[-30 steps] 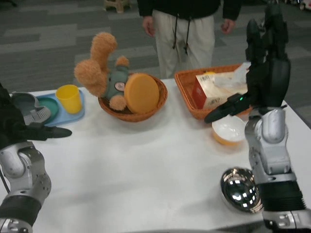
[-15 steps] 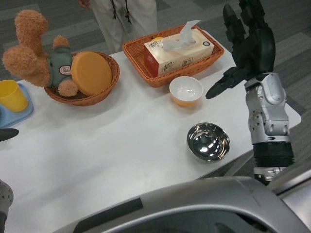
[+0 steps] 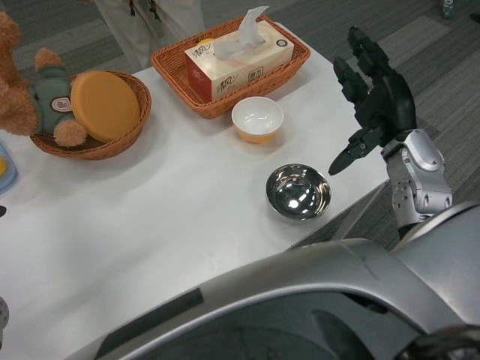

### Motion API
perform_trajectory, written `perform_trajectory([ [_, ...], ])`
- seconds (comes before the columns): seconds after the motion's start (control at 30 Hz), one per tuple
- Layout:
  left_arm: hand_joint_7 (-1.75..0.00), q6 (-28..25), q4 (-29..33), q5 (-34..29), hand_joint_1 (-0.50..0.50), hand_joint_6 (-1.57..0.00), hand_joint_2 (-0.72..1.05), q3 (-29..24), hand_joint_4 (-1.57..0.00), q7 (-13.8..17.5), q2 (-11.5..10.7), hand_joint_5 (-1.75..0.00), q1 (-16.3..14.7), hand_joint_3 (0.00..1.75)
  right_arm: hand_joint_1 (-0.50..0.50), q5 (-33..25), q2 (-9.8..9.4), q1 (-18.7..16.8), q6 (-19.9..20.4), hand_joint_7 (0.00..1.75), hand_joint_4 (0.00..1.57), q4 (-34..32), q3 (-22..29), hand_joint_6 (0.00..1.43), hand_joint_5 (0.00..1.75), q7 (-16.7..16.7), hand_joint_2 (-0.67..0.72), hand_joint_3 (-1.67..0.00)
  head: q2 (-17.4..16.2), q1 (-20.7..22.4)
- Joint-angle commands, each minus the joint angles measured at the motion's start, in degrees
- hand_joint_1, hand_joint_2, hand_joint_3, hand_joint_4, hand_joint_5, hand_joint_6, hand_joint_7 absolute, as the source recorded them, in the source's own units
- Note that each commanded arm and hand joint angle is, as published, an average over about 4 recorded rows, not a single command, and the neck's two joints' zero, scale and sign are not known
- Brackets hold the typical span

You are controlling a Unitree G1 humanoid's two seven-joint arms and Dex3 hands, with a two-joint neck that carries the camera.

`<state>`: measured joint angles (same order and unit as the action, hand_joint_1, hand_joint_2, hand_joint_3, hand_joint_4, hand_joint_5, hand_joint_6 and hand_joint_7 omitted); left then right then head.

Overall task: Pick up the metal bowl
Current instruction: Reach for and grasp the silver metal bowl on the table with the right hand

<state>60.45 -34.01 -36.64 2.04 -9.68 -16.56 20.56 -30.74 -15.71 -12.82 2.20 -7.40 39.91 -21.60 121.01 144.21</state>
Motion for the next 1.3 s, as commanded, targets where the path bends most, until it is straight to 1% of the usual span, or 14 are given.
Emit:
perform_trajectory([
  [0.03,0.00,0.08,-0.53,-0.31,-0.50,0.00,-0.72,0.00,0.00,-0.25,-0.99,0.00,0.49,0.09,-0.38,-0.15,0.70,-2.45,0.48,0.07,0.00,1.97,2.08,0.00,0.00,-1.14,0.41,0.00,-0.11,-0.49],
  [0.13,0.00,0.02,-0.57,-0.40,-0.50,0.00,-0.72,-0.02,0.00,-0.25,-1.15,0.00,0.93,0.09,-0.38,0.99,0.81,-4.32,-1.06,0.07,0.00,3.05,3.16,0.00,0.00,-3.18,0.41,0.00,-0.06,-0.92],
  [0.2,0.00,-0.03,-0.66,-0.36,-0.50,0.00,-0.72,0.02,0.00,-0.25,-1.32,0.00,1.37,0.09,-0.38,2.09,0.99,-5.06,-1.89,0.07,0.00,3.71,3.55,0.00,0.05,-4.72,0.41,0.00,-0.28,-1.74],
  [0.27,0.00,-0.07,-0.88,-0.27,-0.50,0.00,-0.72,0.20,0.00,-0.25,-1.41,0.00,1.72,0.09,-0.38,2.44,1.25,-5.20,-2.11,0.09,0.00,4.98,3.64,0.00,0.10,-5.95,0.41,0.00,-0.29,-2.26],
  [0.4,0.00,-0.07,-1.30,-0.34,-0.50,0.00,-0.72,0.75,0.00,-0.25,-1.45,0.00,2.03,0.09,-0.38,3.34,1.89,-5.20,-2.11,0.14,0.00,8.45,3.86,0.00,0.10,-8.28,0.41,-0.06,-0.13,-2.77],
  [0.5,0.00,-0.07,-1.32,-0.27,-0.50,0.00,-0.72,0.77,0.00,-0.25,-1.45,0.00,2.25,0.09,-0.40,4.73,2.26,-5.20,-2.24,0.14,0.00,9.82,4.08,0.00,0.10,-9.07,0.41,-0.04,-0.09,-3.27],
  [0.53,0.00,-0.07,-1.32,-0.25,-0.50,0.00,-0.72,0.77,0.00,-0.25,-1.45,0.00,2.38,0.09,-0.41,5.58,2.40,-5.13,-2.27,0.14,0.00,10.34,4.19,0.00,0.10,-9.31,0.41,-0.06,-0.07,-3.41],
  [0.7,0.00,-0.07,-1.32,-0.14,-0.50,0.00,-0.72,0.86,0.00,-0.25,-1.45,0.00,2.77,0.09,-0.39,9.43,3.63,-4.23,-1.98,0.14,0.00,13.51,4.26,0.00,0.10,-10.43,0.41,0.00,0.22,-3.98],
  [0.8,0.00,-0.07,-1.32,-0.09,-0.50,0.00,-0.72,1.08,0.00,-0.25,-1.45,0.00,2.88,0.09,-0.40,11.45,4.26,-3.35,-1.65,0.14,0.00,15.22,3.64,0.00,0.10,-11.07,0.41,-0.04,0.47,-4.35],
  [0.93,0.00,-0.07,-1.28,-0.01,-0.50,0.00,-0.72,1.17,0.00,-0.25,-1.45,0.00,2.91,0.09,-0.42,12.86,4.81,-2.34,-0.62,0.14,0.00,17.33,2.76,0.00,0.10,-11.35,0.41,0.00,1.01,-5.14],
  [1.03,0.00,-0.07,-1.17,-0.01,-0.50,0.00,-0.72,1.32,0.00,-0.25,-1.41,0.00,2.86,0.09,-0.42,14.02,5.17,-1.35,0.68,0.14,0.00,19.62,1.68,0.00,0.10,-11.51,0.41,-0.02,1.46,-5.79],
  [1.13,0.00,-0.07,-1.06,0.04,-0.50,0.00,-0.72,1.39,0.00,-0.25,-1.37,0.00,2.60,0.09,-0.42,15.95,5.45,-0.41,2.81,0.14,0.00,21.75,0.23,0.00,0.10,-11.53,0.36,-0.04,1.57,-6.06],
  [1.2,0.00,-0.07,-0.92,0.08,-0.50,0.00,-0.72,1.39,0.00,-0.25,-1.37,0.00,2.38,0.09,-0.42,17.56,5.56,0.08,4.61,0.14,0.00,22.43,-0.53,0.00,0.10,-11.40,0.38,-0.08,1.50,-6.18],
  [1.3,0.00,-0.07,-0.73,0.08,-0.50,0.00,-0.72,1.45,0.00,-0.25,-1.37,0.00,2.11,0.09,-0.42,21.12,5.60,0.25,7.16,0.14,0.00,22.27,-1.11,0.00,0.15,-10.45,0.41,-0.06,1.29,-6.35],
])
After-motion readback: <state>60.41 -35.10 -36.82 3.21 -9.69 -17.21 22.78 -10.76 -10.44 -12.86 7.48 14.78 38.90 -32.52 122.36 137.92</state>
